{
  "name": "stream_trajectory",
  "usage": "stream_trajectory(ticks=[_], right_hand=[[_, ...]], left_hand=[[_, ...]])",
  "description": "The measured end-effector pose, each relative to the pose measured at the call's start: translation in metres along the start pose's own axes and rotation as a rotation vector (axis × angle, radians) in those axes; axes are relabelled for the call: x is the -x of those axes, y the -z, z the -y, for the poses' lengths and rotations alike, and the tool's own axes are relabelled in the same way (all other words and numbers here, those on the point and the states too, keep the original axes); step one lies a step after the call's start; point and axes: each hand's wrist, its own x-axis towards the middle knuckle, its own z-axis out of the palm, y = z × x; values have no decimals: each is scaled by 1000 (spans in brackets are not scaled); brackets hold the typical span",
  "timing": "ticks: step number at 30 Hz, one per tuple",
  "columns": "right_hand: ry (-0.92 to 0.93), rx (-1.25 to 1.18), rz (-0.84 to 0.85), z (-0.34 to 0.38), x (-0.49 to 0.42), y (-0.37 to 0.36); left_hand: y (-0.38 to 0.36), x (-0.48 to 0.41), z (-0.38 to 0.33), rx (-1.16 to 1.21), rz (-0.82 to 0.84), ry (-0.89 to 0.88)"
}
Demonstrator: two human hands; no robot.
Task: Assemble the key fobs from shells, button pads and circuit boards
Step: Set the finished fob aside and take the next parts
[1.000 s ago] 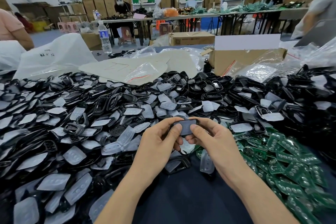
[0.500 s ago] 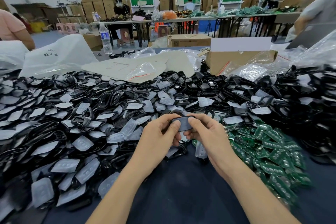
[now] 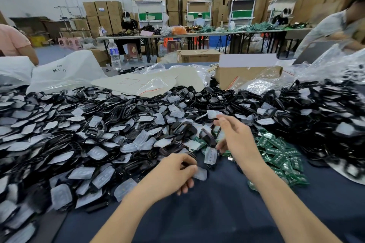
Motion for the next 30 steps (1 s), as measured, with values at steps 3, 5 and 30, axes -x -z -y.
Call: stream_trajectory(ticks=[3, 5, 30], right_hand=[[-16, -64, -95, 3, -4, 10], [-21, -84, -159, 4, -8, 18], [-62, -21, -419, -5, -94, 52]], left_hand=[[0, 1, -1, -189, -3, 46], [6, 1, -4, -286, -1, 98], [-55, -113, -54, -1146, -111, -807]])
